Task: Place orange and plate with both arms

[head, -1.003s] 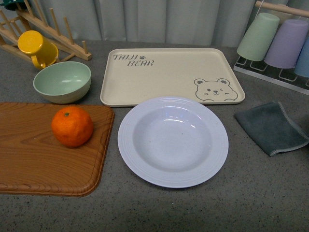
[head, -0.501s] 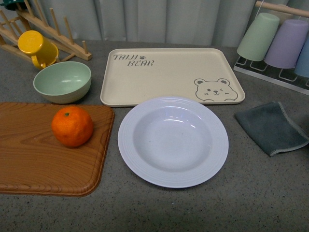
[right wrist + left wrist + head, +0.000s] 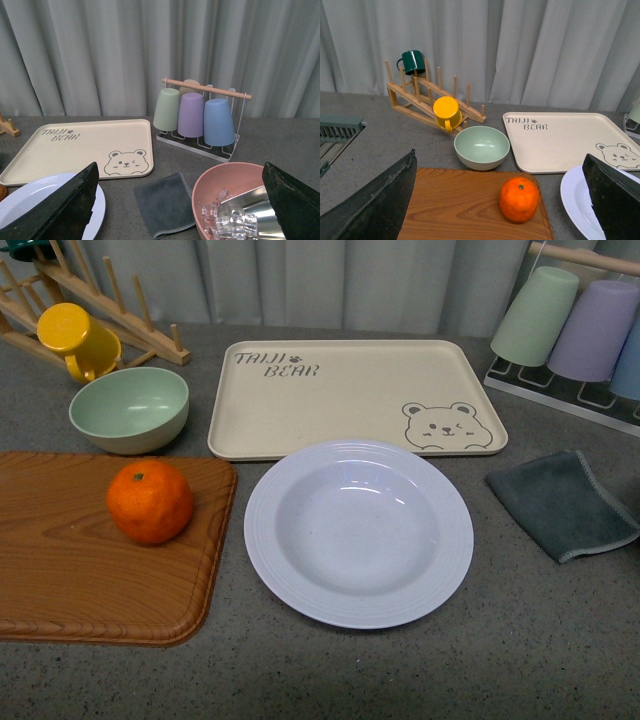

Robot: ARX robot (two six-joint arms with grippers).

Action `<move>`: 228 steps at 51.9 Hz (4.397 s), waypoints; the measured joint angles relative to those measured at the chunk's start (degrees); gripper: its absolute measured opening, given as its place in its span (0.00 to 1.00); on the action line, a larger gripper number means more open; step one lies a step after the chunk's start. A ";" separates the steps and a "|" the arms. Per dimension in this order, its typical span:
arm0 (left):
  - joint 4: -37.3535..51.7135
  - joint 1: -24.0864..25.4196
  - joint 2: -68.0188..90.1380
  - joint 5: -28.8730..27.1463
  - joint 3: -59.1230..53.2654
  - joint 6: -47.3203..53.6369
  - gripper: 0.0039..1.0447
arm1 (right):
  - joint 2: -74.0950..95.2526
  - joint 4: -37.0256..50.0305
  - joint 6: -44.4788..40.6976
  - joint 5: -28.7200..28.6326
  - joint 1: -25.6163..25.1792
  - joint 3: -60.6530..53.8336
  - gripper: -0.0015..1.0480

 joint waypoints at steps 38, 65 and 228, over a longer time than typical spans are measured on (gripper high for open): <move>22.36 -7.13 60.06 -21.70 15.30 -12.46 0.94 | 0.00 0.00 -0.02 -0.02 -0.07 0.00 0.91; 31.58 -9.55 95.01 -12.44 29.29 -15.30 0.94 | 0.00 0.00 -0.02 -0.02 -0.07 0.00 0.91; 18.62 -35.10 120.83 -7.17 54.75 -31.61 0.95 | 0.00 0.00 -0.02 -0.02 -0.07 0.00 0.91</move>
